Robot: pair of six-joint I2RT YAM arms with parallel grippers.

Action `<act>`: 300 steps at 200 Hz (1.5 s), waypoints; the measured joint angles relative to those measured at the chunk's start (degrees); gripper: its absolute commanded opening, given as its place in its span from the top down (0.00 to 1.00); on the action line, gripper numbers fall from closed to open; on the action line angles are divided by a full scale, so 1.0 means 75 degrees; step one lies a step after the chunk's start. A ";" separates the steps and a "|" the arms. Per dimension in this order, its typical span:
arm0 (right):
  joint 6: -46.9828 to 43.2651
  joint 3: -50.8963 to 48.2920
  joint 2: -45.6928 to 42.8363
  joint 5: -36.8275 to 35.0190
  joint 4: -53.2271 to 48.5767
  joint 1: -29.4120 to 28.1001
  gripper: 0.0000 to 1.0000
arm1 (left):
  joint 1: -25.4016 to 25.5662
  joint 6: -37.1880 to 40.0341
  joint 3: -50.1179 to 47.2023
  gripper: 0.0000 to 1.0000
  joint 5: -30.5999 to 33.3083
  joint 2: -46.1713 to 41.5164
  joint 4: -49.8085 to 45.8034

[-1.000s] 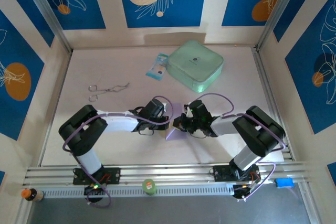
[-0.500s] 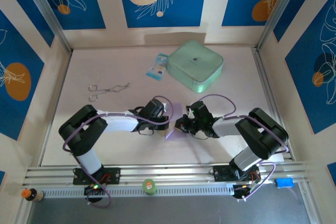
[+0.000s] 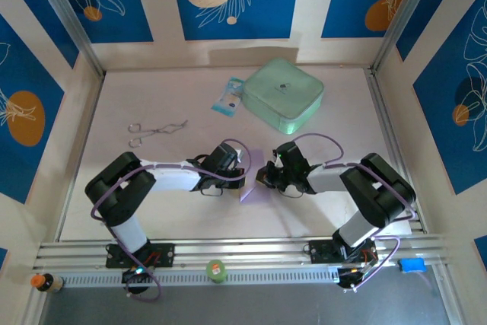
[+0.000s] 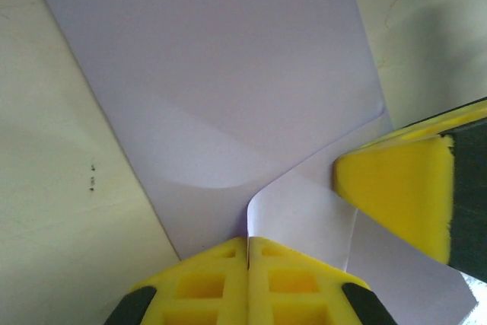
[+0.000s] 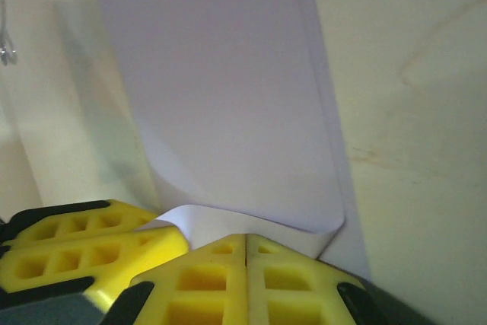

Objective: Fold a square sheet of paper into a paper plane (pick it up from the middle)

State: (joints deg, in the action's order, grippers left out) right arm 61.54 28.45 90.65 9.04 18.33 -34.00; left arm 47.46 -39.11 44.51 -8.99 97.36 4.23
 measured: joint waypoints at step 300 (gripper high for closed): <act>-0.0184 0.0096 0.0038 0.0737 0.0157 0.0082 1.00 | -0.0015 0.0003 0.0000 1.00 -0.0085 0.0041 0.0064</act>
State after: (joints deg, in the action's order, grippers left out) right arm 60.16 29.17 90.94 14.57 19.51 -33.39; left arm 47.35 -39.09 44.51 -9.63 97.67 4.71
